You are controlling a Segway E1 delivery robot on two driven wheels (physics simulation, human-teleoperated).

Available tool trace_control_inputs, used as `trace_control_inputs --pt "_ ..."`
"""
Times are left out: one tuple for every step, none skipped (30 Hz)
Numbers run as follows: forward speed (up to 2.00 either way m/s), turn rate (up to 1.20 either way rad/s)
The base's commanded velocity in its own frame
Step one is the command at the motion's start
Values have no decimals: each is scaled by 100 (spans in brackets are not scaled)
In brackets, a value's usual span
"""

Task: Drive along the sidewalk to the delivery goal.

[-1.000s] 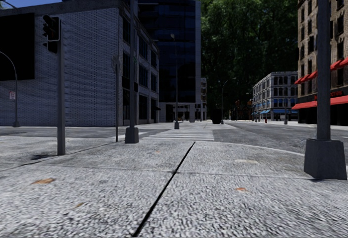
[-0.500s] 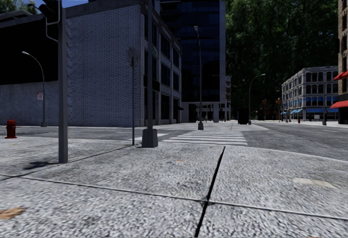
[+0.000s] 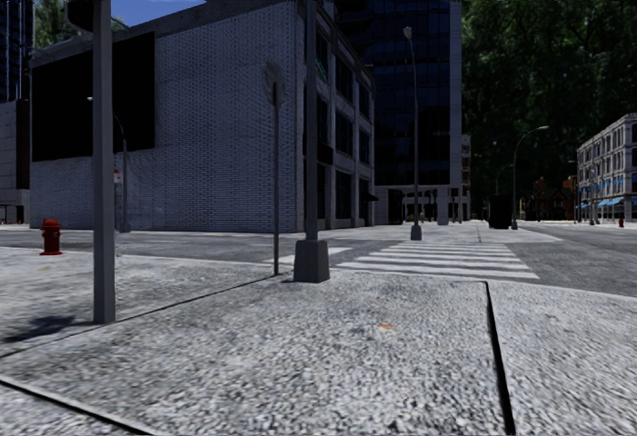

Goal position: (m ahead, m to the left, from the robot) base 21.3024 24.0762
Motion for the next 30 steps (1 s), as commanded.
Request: trace_control_inputs --pt "200 36" --pt "200 36" --pt "200 36" --pt "200 36" --pt "200 36" --pt "200 36" --pt "200 36" --pt "200 36" --pt "200 36" --pt "200 36" --pt "200 37" --pt "200 37" --pt "200 37" --pt "200 38" --pt "200 38" --pt "200 38" --pt "200 38" --pt "200 38" --pt "200 38" --pt "200 44" --pt "200 44" --pt "200 47" --pt "200 47" --pt "200 48" --pt "200 48" --pt "200 52" --pt "200 54" --pt "200 55" --pt "200 56" --pt "200 56"
